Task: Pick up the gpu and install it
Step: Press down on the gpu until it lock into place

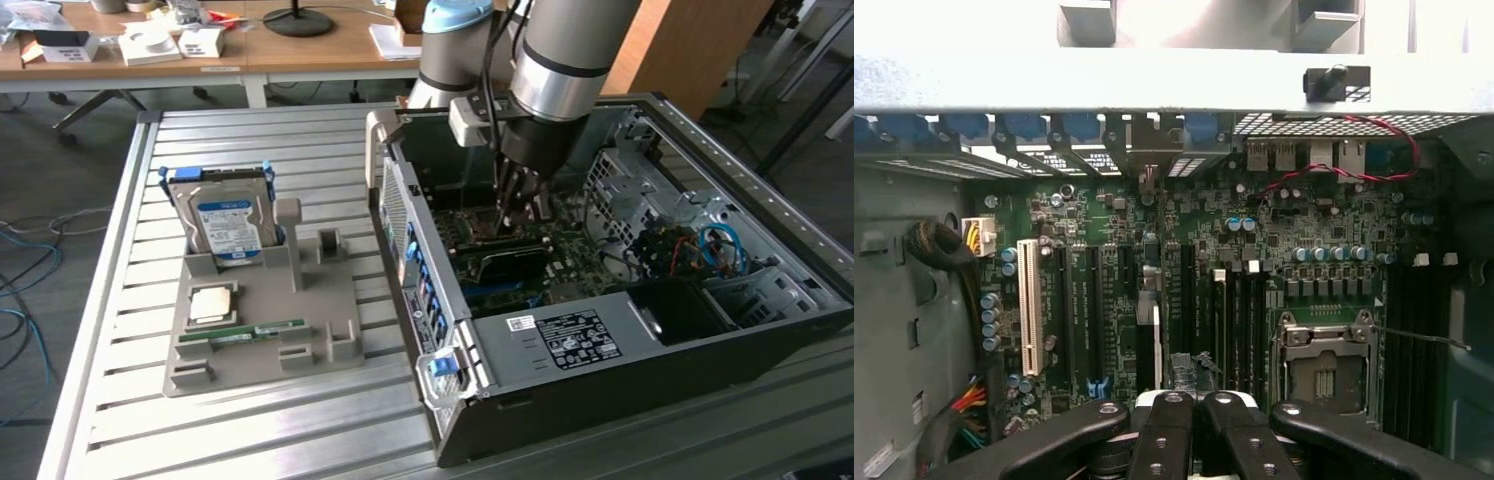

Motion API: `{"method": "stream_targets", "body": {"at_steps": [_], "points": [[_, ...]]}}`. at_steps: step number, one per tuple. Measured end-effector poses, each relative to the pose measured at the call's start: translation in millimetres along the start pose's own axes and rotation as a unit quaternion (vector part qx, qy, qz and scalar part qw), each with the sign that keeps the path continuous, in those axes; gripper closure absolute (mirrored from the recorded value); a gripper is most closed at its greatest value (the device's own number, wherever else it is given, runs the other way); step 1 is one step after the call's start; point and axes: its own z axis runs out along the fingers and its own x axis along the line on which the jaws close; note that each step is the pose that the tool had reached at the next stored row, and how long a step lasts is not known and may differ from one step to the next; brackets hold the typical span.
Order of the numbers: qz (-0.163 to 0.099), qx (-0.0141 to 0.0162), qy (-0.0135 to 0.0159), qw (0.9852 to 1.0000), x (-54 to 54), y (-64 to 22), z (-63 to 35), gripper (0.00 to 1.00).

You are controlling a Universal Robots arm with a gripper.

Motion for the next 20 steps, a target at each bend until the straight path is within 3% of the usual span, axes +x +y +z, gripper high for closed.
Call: {"method": "stream_targets", "body": {"at_steps": [20], "points": [[0.0,0.0001,0.0,1.0,0.9,3.6,12.7,0.89]]}}
